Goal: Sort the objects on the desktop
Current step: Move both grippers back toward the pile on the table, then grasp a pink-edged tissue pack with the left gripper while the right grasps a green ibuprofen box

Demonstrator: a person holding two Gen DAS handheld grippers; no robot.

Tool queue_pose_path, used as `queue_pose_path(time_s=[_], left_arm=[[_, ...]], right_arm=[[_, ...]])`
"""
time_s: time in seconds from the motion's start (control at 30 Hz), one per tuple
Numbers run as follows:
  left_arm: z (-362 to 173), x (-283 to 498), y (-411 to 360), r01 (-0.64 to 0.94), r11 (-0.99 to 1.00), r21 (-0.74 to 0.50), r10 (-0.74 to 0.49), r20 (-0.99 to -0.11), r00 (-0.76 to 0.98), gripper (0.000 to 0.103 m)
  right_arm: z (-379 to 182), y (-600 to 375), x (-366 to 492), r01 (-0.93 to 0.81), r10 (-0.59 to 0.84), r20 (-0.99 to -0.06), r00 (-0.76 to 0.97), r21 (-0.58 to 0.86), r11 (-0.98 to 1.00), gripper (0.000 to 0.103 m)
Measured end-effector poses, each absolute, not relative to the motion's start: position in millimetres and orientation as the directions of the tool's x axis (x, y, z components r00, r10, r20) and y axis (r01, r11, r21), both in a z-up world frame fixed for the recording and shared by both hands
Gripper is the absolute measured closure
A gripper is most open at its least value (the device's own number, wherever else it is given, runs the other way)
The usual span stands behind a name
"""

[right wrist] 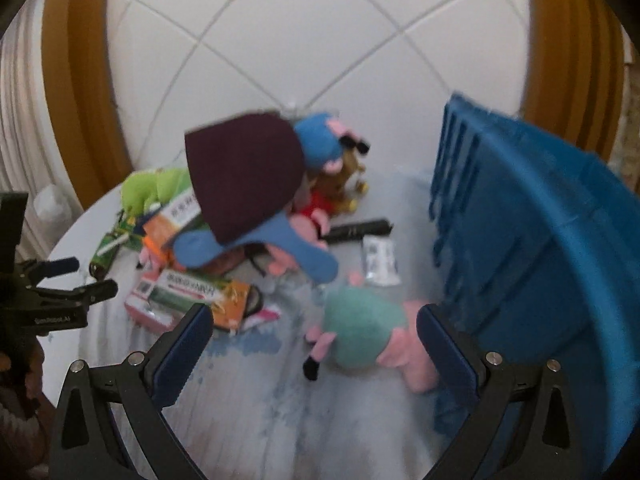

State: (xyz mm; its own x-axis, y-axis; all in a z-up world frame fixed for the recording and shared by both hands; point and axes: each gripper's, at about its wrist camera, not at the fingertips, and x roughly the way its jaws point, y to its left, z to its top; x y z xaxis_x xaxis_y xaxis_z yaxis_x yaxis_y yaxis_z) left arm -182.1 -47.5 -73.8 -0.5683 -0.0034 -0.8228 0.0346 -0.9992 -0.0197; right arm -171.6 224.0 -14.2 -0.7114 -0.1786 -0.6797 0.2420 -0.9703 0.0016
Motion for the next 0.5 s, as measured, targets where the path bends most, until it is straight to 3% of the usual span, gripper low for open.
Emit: queue_pose_path(time_s=[0.3,0.43,0.5], left_arm=[[-158.9,-226.5,-33.8,0.024,-0.998,-0.050,0.036,-0.915,-0.402,0.006],[-173.1,-232.6,-39.2,0.059,-0.994,0.093,-0.109,-0.912,-0.396,0.006],[-176.2,-227.4,-62.2,0.105,-0.993,0.058,-0.094,-0.923,-0.374,0.006]], right_arm=[[-68.4,210.3,-218.9,0.287,-0.187,-0.790,-0.585,0.014,-0.958,0.000],[-85.7,198.3,-238.7,0.331,-0.187,-0.821,-0.540,-0.002,-0.944,0.000],[-94.8,191.3,-248.8,0.350,-0.190,-0.837,-0.513,-0.002,-0.937,0.000]])
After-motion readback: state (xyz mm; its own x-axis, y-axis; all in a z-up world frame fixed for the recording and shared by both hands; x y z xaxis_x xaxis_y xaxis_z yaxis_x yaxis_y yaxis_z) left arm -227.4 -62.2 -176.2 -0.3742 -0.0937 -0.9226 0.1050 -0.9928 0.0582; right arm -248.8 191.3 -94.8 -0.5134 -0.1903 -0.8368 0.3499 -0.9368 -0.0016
